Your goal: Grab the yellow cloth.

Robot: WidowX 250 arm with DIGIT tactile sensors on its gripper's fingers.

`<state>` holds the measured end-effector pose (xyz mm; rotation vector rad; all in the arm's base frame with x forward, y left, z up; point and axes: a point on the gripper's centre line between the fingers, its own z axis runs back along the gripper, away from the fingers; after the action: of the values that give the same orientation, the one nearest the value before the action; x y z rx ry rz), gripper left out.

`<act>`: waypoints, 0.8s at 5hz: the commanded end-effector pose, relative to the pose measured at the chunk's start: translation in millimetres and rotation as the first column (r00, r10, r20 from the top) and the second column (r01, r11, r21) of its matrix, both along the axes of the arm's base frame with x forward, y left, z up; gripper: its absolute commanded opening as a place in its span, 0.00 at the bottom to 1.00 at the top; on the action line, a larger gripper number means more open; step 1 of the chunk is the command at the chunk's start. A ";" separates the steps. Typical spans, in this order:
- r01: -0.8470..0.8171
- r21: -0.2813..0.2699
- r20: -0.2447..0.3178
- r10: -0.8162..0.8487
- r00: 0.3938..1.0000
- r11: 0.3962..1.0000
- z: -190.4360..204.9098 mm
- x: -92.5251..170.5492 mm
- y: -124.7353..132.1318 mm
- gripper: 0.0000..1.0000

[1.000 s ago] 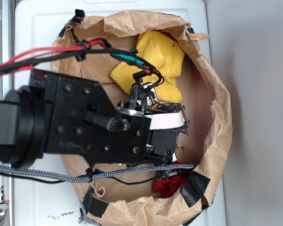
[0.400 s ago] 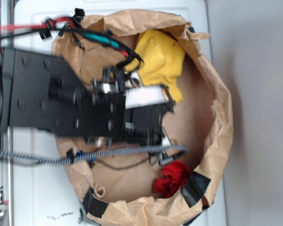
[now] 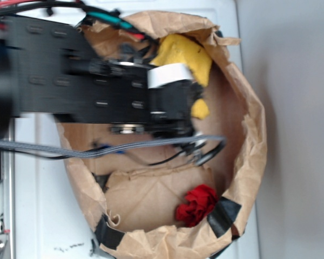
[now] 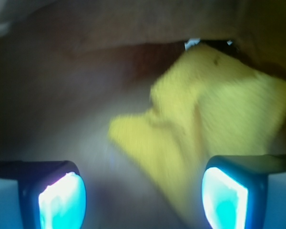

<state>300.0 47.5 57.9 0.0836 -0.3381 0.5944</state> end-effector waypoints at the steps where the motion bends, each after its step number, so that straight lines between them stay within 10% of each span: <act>1: -0.077 0.101 0.072 0.070 0.995 0.992 -16.1 43.2 18.7 1.00; 2: -0.050 0.085 0.067 0.045 0.997 0.995 -13.5 46.3 17.2 0.00; 4: 0.070 -0.060 0.053 -0.067 0.996 0.996 41.5 28.9 4.1 0.00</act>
<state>319.7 36.5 74.2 0.0084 -0.2795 0.5053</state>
